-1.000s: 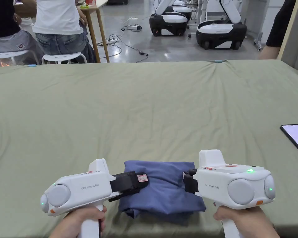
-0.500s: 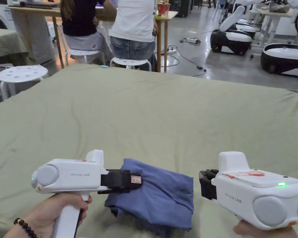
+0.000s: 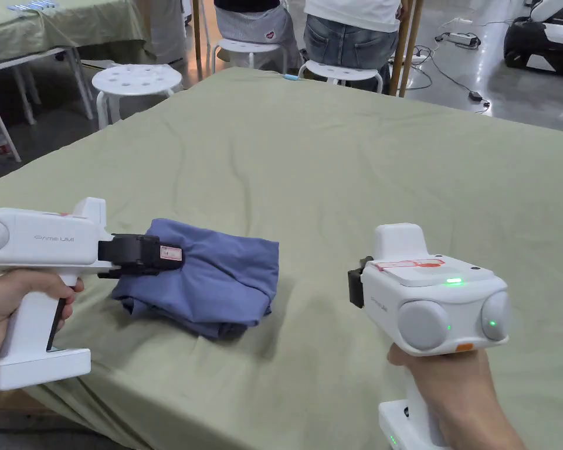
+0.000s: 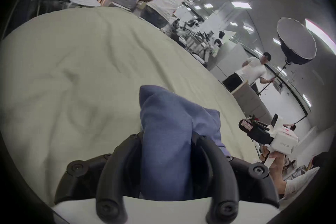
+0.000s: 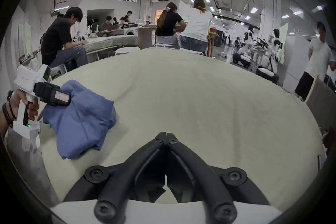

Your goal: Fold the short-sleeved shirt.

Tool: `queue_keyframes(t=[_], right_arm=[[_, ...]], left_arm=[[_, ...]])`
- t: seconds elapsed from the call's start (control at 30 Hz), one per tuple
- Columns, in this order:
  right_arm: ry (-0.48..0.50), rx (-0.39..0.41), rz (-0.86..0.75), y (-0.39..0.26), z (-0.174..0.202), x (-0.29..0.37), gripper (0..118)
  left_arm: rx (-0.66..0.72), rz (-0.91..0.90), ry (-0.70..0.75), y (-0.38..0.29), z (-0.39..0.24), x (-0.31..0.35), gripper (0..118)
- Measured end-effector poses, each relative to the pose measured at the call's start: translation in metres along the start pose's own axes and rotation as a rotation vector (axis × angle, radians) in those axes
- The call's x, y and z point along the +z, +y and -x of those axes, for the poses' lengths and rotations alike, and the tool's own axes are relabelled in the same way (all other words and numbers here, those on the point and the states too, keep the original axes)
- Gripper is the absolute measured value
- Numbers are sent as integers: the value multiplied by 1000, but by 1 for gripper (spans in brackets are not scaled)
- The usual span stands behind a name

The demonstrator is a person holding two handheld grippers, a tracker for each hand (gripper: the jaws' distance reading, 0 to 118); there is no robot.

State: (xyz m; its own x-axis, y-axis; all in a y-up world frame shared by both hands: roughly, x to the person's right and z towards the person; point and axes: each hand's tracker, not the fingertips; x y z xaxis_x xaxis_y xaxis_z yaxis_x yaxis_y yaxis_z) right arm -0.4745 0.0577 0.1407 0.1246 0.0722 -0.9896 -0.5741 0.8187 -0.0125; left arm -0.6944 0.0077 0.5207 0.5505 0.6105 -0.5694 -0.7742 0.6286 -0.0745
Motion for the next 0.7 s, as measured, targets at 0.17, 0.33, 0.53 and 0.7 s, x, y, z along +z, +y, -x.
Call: queue_keyframes(t=[0.17,0.33,0.53,0.7], right_arm=[[2,8,6,7,-2,2,0],[13,5,-1,11,-7,16,0],[36,-16,-37,18,-26,41,0],[15,-57,-97,28,-69,79,0]], left_arm=[[-1,-29,16,-11,-19,-4,49],[-42,-170,107,-4,-32,15,118],[-182,-276,344,6,-117,43,97],[-290,-418,394,-7,-205,12,0]])
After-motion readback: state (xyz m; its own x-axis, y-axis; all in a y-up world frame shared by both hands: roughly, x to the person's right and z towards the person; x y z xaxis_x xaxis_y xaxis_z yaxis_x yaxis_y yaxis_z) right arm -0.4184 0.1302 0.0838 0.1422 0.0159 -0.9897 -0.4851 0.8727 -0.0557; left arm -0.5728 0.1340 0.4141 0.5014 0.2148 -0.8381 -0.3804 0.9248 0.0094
